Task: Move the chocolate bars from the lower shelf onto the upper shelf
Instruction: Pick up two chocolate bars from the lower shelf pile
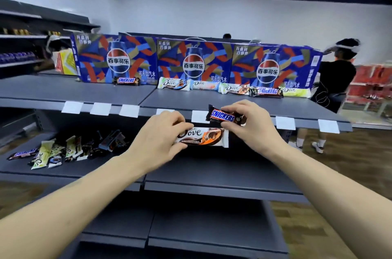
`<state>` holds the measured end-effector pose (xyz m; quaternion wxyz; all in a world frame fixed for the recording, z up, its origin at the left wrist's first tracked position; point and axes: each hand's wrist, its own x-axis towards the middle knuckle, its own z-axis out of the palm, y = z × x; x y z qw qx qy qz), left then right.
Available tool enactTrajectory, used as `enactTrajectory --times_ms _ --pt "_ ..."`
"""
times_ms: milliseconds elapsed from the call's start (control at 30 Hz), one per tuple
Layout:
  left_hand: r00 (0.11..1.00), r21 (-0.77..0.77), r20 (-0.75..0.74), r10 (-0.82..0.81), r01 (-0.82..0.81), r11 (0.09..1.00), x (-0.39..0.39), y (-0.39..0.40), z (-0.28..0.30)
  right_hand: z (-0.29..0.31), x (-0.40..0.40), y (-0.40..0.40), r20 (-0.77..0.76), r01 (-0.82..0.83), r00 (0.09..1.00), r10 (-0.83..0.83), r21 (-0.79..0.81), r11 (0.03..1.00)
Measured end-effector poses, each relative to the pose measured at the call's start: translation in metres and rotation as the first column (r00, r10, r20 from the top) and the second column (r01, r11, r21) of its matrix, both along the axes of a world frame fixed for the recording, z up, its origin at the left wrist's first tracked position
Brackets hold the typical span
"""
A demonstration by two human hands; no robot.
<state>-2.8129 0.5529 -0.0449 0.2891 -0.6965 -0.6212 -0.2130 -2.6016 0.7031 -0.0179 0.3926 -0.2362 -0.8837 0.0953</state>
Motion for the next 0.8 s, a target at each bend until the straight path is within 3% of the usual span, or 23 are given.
enactTrajectory --times_ms 400,800 --pt "0.999 0.033 0.028 0.046 -0.047 0.998 -0.060 0.023 0.021 0.023 -0.067 0.042 0.053 0.023 0.998 -0.026 0.064 0.998" --pt "0.993 0.033 0.060 0.102 -0.104 0.994 -0.240 0.041 0.034 0.029 -0.250 0.070 0.112 0.094 0.989 -0.099 0.047 0.994"
